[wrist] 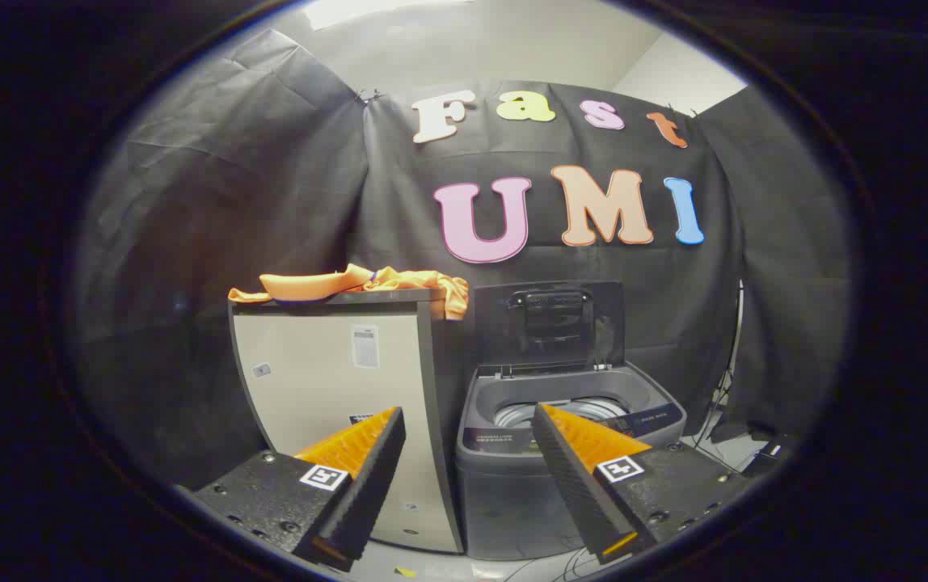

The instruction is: Put the clothes into the washing machine and then close the washing machine lid.

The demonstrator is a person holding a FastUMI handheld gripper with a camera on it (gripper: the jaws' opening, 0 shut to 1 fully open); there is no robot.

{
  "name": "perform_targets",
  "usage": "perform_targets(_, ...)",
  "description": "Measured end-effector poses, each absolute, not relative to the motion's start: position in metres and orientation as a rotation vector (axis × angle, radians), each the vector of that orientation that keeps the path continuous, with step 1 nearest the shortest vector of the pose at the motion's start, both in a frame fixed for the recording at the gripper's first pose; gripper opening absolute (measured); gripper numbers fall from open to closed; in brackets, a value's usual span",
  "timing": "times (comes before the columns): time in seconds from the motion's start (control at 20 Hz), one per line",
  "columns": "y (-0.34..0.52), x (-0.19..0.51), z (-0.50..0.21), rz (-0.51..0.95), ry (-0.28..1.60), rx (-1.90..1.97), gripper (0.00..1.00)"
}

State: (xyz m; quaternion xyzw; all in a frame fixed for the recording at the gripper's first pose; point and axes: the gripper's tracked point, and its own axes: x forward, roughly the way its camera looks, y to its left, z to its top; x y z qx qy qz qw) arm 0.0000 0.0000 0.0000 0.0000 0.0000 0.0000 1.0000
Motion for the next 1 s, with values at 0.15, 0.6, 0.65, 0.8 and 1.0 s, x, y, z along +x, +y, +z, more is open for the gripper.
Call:
perform_targets(0.15,0.004,0.005,-0.006,-0.004,0.011,-0.008,0.96)
perform_targets(0.6,0.037,0.040,-0.005,0.005,0.020,0.037,0.96)
perform_targets(0.65,0.042,0.043,-0.005,0.005,0.024,0.045,0.96)
perform_targets(0.8,0.062,0.053,0.002,0.007,0.024,0.059,0.96)
perform_targets(1.0,0.091,0.075,0.024,0.017,0.044,0.019,0.96)
